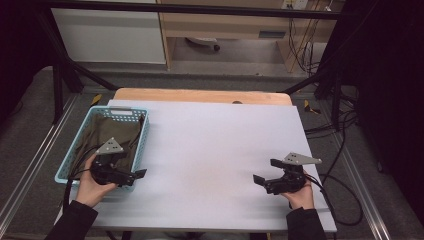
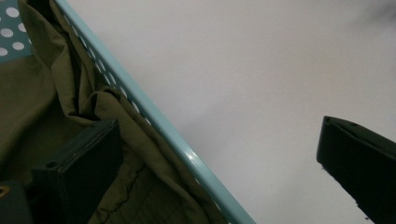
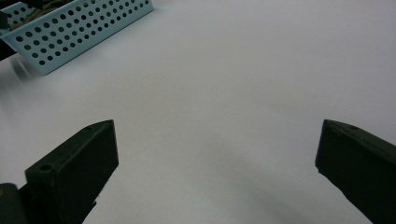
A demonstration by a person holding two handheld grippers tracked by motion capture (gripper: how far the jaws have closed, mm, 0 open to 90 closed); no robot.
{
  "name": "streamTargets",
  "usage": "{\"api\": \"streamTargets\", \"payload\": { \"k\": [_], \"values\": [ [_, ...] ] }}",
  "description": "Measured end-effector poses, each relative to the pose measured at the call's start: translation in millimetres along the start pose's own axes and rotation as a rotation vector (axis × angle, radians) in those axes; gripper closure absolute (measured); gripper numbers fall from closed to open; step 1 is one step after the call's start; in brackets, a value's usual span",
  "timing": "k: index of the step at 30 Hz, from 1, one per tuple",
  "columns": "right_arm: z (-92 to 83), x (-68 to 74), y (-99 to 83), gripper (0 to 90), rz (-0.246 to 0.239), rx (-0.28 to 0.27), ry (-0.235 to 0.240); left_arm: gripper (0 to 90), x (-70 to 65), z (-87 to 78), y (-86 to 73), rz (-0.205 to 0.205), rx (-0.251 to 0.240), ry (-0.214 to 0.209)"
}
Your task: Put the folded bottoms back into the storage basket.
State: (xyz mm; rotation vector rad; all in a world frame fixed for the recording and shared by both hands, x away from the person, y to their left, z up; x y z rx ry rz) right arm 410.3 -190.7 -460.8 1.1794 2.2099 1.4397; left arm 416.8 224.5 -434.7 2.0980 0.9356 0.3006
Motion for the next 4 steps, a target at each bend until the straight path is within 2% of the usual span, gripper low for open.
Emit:
{"api": "streamTargets", "payload": {
  "k": [4],
  "values": [
    [-1.0,0.7,0.3,0.0,0.0,-0.006,0.002,0.2,-2.6,1.6,-1.6,0.006,0.005,-0.004]
  ]
}}
Point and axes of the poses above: each handheld gripper's, and its own axes: z roughly forward along the jaws, y roughly out of its top, x roughly to its left, the point moved 9 cm from there along z, roughly forward along the jaws, and after that the axes turned 2 degrees about -y, right-handed, at the moved point
